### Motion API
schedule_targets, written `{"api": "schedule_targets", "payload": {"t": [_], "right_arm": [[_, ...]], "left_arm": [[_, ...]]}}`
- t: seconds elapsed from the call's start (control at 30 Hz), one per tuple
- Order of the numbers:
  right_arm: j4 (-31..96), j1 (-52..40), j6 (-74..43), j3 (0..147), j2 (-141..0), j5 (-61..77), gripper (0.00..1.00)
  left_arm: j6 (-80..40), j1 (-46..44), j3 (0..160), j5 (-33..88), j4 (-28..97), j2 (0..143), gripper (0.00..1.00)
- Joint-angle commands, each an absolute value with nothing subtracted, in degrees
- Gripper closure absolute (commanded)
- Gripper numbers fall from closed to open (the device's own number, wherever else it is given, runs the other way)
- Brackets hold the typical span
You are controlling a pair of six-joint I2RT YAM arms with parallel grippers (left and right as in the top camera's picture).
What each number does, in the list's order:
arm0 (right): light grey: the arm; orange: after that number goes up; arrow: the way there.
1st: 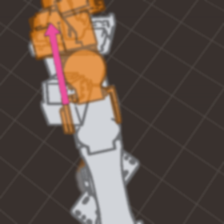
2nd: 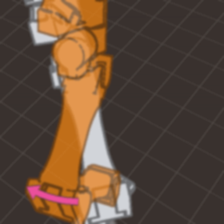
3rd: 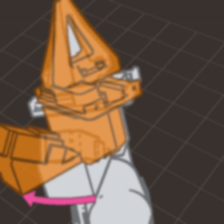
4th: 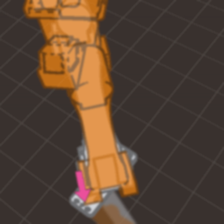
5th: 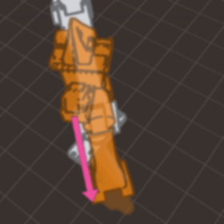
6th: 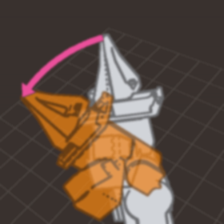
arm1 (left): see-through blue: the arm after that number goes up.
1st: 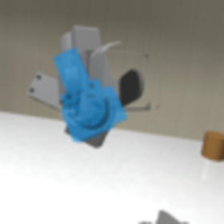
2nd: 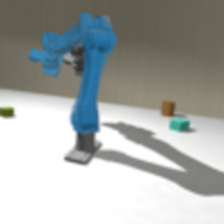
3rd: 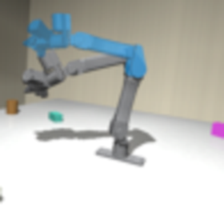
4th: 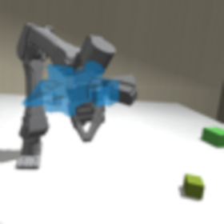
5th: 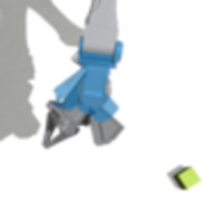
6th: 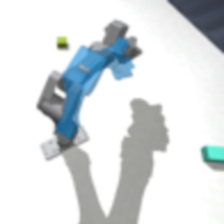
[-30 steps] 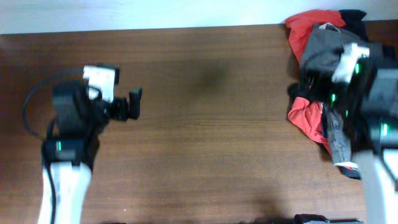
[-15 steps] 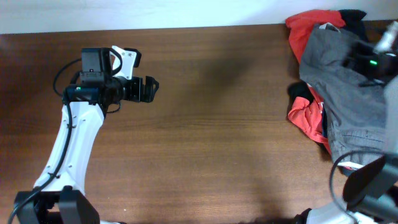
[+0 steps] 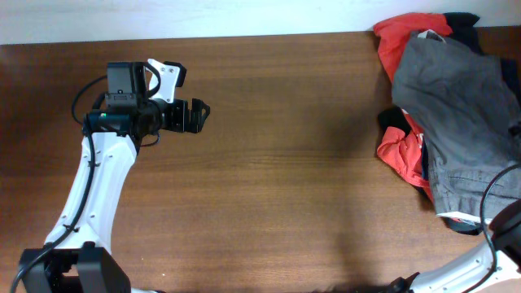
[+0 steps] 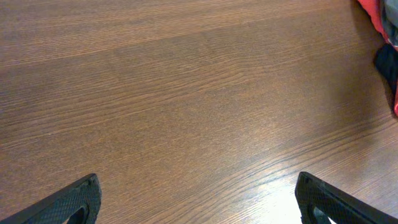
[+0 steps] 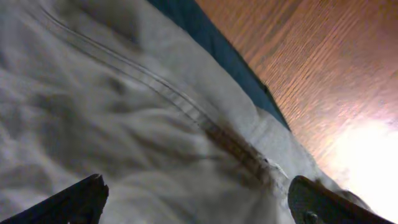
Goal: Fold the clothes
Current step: 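Reach the right gripper into the clothes pile and grasp the grey shorts, then pull the grey shorts left onto the open table with the right gripper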
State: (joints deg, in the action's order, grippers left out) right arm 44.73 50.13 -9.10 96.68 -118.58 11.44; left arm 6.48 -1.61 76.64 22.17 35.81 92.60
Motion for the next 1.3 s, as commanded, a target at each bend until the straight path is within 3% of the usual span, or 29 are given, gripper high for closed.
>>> {"api": "schedule_targets", "payload": {"t": [0.0,0.07,0.13,0.17,0.2,0.27,0.57,0.73,1.0,1.27], "right_arm": [[44.2,50.0,-6.0,97.9,-121.6,14.2,0.07],[44.0,50.0,-6.0,97.9,-122.4,14.2,0.13],[43.8,50.0,-6.0,97.9,-122.8,14.1,0.29],[43.7,50.0,-6.0,97.9,-122.8,14.2,0.43],[43.6,50.0,-6.0,98.0,-122.7,14.2,0.66],[43.7,50.0,-6.1,98.2,-122.7,14.2,0.95],[50.3,48.0,-10.6,105.8,-118.7,28.1,0.96],[58.5,40.2,-10.5,114.4,-111.6,32.0,0.96],[63.1,17.3,-10.0,119.2,-106.0,31.9,0.96],[54.3,-9.9,-13.2,119.2,-108.0,24.4,0.96]], "left_arm": [[7.4,-1.8,77.8,23.2,35.7,92.7,0.01],[7.4,-1.8,77.8,23.2,35.7,92.7,0.01],[7.4,-1.8,77.8,23.1,35.7,92.7,0.01],[7.4,-1.8,77.8,23.2,35.7,92.7,0.01],[7.4,-1.8,77.8,23.2,35.7,92.7,0.01],[7.4,-1.8,77.8,23.1,35.6,92.7,0.01],[7.4,-1.8,77.8,23.2,34.7,92.7,0.01],[3.6,-0.7,79.2,23.2,33.9,92.4,0.02],[4.2,3.6,81.6,22.8,35.0,86.4,0.02],[6.0,12.3,81.6,17.1,36.5,76.1,0.01]]}}
